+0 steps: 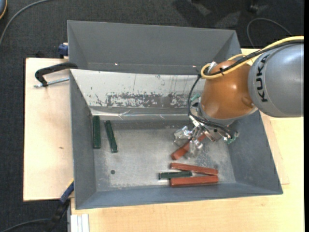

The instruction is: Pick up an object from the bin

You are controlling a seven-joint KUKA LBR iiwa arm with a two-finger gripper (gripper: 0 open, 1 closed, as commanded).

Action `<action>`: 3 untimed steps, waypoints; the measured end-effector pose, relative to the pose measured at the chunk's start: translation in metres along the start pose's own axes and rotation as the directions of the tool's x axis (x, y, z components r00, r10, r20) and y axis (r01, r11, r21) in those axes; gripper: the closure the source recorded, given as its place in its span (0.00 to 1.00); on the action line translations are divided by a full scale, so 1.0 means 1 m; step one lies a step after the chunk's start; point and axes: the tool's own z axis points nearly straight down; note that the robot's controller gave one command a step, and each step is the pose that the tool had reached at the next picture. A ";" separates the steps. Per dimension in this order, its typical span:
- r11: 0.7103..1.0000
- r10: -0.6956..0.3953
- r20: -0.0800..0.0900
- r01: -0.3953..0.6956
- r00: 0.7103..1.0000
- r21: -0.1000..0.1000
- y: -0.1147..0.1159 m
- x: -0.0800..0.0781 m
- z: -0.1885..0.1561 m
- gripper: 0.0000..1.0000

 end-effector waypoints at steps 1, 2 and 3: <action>1.000 0.000 0.000 0.000 1.000 -0.001 0.000 0.000 0.000 0.00; 1.000 0.000 -0.001 0.000 1.000 -0.001 0.000 0.000 0.000 1.00; 0.999 -0.052 0.007 0.052 0.999 0.007 -0.003 -0.006 -0.148 1.00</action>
Offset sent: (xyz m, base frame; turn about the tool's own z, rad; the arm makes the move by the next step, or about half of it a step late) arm 0.0000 0.0000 0.0000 0.0000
